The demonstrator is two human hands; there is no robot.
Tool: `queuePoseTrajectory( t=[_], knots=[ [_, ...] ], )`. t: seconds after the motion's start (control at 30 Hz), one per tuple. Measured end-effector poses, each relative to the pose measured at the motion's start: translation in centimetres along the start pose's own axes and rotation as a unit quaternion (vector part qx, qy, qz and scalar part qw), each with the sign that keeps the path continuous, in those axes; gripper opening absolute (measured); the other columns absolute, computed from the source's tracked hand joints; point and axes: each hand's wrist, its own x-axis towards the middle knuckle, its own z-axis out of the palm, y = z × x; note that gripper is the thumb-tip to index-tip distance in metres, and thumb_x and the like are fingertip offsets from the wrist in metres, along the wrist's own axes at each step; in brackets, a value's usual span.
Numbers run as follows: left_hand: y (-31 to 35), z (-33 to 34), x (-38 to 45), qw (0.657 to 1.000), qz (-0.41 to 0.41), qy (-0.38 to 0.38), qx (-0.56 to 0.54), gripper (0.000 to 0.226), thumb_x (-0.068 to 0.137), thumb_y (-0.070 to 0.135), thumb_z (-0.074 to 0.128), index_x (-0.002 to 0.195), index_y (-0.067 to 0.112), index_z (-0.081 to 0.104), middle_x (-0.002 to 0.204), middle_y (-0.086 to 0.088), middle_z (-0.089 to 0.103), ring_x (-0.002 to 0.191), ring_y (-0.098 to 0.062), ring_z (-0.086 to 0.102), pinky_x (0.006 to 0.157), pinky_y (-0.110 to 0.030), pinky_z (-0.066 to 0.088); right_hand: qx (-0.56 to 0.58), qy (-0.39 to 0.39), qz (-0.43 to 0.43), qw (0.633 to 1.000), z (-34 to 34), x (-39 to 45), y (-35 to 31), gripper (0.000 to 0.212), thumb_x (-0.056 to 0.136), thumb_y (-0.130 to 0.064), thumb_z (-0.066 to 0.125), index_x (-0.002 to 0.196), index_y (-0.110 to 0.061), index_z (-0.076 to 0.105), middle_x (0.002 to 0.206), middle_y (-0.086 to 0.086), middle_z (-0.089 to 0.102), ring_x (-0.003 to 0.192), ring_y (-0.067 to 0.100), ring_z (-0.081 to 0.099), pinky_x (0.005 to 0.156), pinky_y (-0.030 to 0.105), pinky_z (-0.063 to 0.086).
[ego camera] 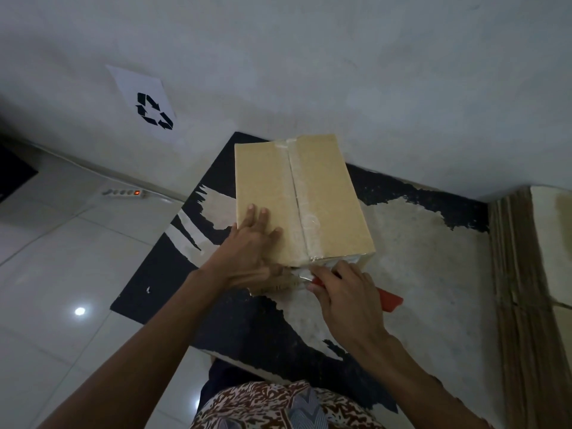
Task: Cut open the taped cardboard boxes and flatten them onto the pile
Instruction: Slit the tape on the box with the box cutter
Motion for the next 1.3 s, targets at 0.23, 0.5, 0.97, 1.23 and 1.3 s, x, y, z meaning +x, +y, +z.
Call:
queuePoseTrajectory(
  t=[0.23, 0.5, 0.97, 1.23, 1.3],
  knots=[
    [-0.4, 0.2, 0.4, 1.000, 0.007, 0.002, -0.001, 0.099, 0.076, 0.062, 0.043, 0.157, 0.012, 0.016, 0.162, -0.012, -0.022, 0.142, -0.030, -0.034, 0.120, -0.062, 0.004, -0.002, -0.022, 0.038, 0.999, -0.6, 0.2, 0.0, 0.030, 0.083, -0.035, 0.075, 0.109, -0.021, 0.073, 0.079, 0.002, 0.062, 0.071, 0.023, 0.060, 0.060, 0.040, 0.051],
    [-0.3, 0.1, 0.4, 1.000, 0.009, 0.002, 0.002, 0.091, 0.084, 0.057, 0.049, 0.158, 0.013, 0.017, 0.162, -0.014, -0.019, 0.143, -0.031, -0.032, 0.121, -0.061, 0.003, -0.030, -0.048, 0.076, 0.996, -3.0, 1.0, 3.5, 0.030, 0.092, -0.036, 0.065, 0.119, -0.023, 0.070, 0.094, 0.004, 0.064, 0.085, 0.023, 0.059, 0.076, 0.042, 0.050],
    [0.0, 0.2, 0.8, 1.000, 0.000, 0.020, 0.006, 0.095, 0.075, 0.057, 0.053, 0.155, 0.011, 0.027, 0.164, -0.017, -0.009, 0.148, -0.034, -0.023, 0.120, -0.061, 0.010, -0.001, -0.082, 0.038, 0.996, -4.7, 2.4, 2.5, 0.025, 0.093, -0.039, 0.064, 0.112, -0.025, 0.073, 0.090, 0.001, 0.064, 0.085, 0.021, 0.058, 0.077, 0.038, 0.048],
    [0.3, -0.9, 0.3, 1.000, -0.003, -0.012, 0.002, 0.095, 0.078, 0.061, 0.041, 0.157, 0.012, 0.020, 0.162, -0.017, -0.016, 0.146, -0.034, -0.027, 0.120, -0.062, 0.008, -0.028, -0.095, 0.081, 0.992, -5.5, 2.2, 2.9, 0.020, 0.095, -0.040, 0.059, 0.109, -0.030, 0.071, 0.094, -0.002, 0.063, 0.087, 0.018, 0.058, 0.080, 0.037, 0.050],
    [0.4, -1.1, 0.3, 1.000, -0.003, -0.019, 0.003, 0.090, 0.086, 0.060, 0.046, 0.158, 0.013, 0.016, 0.162, -0.016, -0.018, 0.147, -0.033, -0.027, 0.120, -0.061, 0.006, 0.008, -0.108, 0.059, 0.992, -5.4, 1.6, 2.5, 0.030, 0.094, -0.039, 0.062, 0.121, -0.028, 0.069, 0.098, 0.001, 0.065, 0.090, 0.018, 0.058, 0.084, 0.037, 0.049]
  ],
)
